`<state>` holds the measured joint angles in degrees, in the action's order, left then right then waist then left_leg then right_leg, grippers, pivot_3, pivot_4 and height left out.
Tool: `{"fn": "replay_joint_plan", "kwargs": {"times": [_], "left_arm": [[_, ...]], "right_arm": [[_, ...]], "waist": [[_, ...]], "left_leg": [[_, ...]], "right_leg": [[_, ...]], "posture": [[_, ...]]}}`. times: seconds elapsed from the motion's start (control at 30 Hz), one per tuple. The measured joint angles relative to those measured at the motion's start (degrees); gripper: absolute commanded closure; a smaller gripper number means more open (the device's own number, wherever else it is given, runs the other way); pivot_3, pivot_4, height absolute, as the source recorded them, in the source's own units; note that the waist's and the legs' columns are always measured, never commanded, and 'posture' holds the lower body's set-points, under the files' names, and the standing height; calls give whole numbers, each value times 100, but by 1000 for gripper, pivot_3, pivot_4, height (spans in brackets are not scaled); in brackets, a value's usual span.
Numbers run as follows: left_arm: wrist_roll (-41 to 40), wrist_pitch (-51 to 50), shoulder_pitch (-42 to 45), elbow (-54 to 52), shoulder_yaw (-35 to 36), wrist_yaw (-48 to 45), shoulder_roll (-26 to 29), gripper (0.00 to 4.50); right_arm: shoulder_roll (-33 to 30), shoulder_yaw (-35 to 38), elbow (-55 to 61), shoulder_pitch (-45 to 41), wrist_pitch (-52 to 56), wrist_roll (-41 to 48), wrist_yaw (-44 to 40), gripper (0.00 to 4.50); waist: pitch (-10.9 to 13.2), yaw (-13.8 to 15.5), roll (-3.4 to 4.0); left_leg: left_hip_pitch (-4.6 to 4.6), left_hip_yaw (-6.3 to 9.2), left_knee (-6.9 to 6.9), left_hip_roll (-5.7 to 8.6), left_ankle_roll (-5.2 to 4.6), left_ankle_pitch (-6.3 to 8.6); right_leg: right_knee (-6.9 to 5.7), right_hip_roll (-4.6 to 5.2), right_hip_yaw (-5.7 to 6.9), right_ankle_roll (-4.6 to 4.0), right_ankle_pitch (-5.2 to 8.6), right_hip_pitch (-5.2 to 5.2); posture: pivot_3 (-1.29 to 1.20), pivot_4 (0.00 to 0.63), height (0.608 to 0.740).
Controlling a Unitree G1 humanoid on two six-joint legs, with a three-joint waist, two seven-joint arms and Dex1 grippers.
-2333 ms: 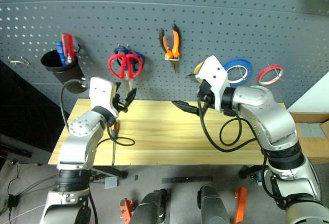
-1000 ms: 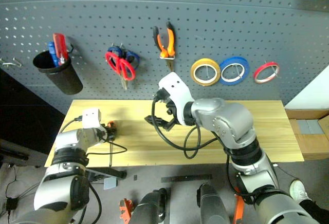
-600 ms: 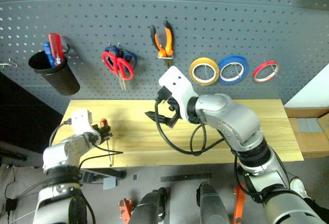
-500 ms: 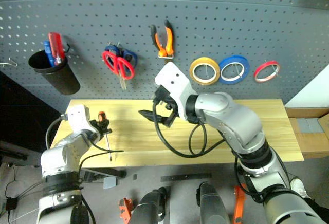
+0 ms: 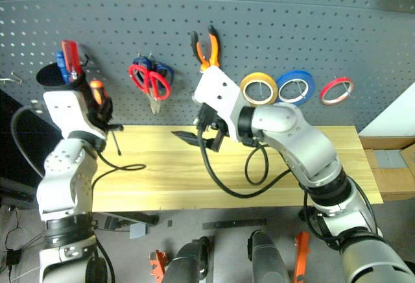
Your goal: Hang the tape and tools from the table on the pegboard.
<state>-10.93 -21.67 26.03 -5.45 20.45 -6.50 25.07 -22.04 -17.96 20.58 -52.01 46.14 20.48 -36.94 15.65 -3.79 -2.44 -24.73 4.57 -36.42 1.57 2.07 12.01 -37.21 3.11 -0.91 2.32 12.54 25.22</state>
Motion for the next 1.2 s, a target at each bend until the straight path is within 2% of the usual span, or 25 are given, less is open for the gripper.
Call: {"fn": "replay_joint_plan", "kwargs": {"times": [0.23,0.53,0.73,1.07,1.2], "left_arm": [[73,556,967,36,-113,-92,224,3594],[-97,995,2718,1266,150,-74,794,3594],[49,1417,2858,2197,145,-160,1136,3594],[295,1792,2367,2491,129,-6,1101,3594],[322,2053,2281,2682,128,151,908,2196]], "right_arm": [[88,98,-409,-272,-374,-178,-50,0],[332,216,-873,-543,-719,-407,44,0],[529,252,-1086,-662,-842,-588,137,0],[592,252,-1095,-662,-843,-649,177,0],[626,252,-1104,-661,-843,-641,151,0]], "waist": [[-60,90,-30],[-103,61,-41],[-130,40,-41],[-133,43,-42],[-151,47,-50]], "left_leg": [[-5,-3,-10,3,19,-11],[-8,-8,-35,3,22,-13],[-7,-13,-52,2,21,-13],[-6,-11,-58,2,18,-12],[-6,-12,-59,3,18,-12]], "right_leg": [[0,-4,4,4,-5,-1],[-14,-7,1,11,-12,0],[-44,-7,0,11,-11,9],[-66,-6,0,10,-12,14],[-68,-4,0,10,-12,14]], "posture": [[-61,140,740],[-69,137,740],[-74,146,740],[-62,145,740],[-63,144,740]]}}
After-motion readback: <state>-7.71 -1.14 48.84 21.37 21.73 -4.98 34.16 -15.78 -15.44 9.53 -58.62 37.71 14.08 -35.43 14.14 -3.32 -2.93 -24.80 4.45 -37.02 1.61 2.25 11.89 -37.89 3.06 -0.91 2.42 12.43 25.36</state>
